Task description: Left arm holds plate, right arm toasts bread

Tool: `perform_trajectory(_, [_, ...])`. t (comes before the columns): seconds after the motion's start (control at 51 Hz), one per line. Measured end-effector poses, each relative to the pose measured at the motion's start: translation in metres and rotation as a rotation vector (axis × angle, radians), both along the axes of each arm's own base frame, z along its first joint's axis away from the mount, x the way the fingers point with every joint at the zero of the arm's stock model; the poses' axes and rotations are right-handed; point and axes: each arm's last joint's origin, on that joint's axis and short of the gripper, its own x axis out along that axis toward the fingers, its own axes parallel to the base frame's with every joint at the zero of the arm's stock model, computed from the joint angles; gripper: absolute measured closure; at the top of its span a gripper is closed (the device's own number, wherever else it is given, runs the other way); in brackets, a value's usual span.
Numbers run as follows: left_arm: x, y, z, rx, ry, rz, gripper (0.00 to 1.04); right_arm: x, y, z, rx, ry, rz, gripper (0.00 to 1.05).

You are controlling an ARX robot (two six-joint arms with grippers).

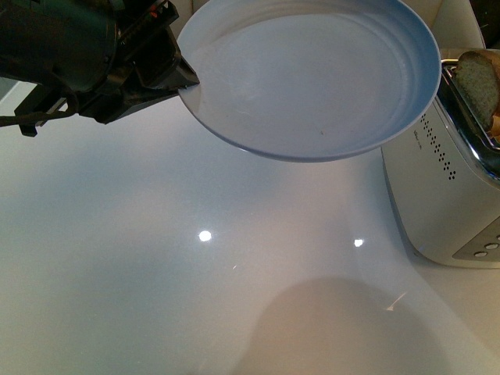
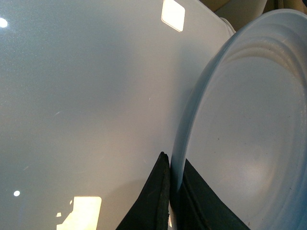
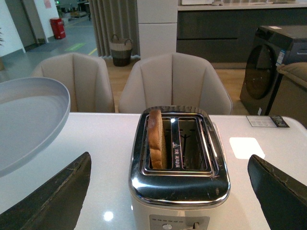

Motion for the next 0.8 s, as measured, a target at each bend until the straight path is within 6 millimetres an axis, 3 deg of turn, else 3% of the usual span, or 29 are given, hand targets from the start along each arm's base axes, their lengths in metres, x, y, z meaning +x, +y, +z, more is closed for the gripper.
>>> perform_trajectory(0.059, [0.000, 0.000, 0.000, -0.001, -0.004, 0.015, 1.02, 0.000, 0.000, 0.000, 0.000, 0.000, 0.000, 0.09])
perform_trajectory(0.216, [0.006, 0.002, 0.006, -0.137, -0.241, 0.323, 1.02, 0.000, 0.000, 0.000, 0.000, 0.000, 0.000, 0.09])
perform_trajectory(0.451, [0.015, 0.018, 0.011, -0.204, -0.246, 0.379, 1.02, 0.000, 0.000, 0.000, 0.000, -0.001, 0.001, 0.09])
perform_trajectory(0.686, [0.026, 0.059, 0.005, -0.158, -0.216, 0.411, 1.02, 0.000, 0.000, 0.000, 0.000, -0.001, 0.000, 0.09])
perform_trajectory(0.804, [0.035, 0.093, -0.006, -0.118, -0.201, 0.461, 1.02, 0.000, 0.000, 0.000, 0.000, -0.001, 0.000, 0.09])
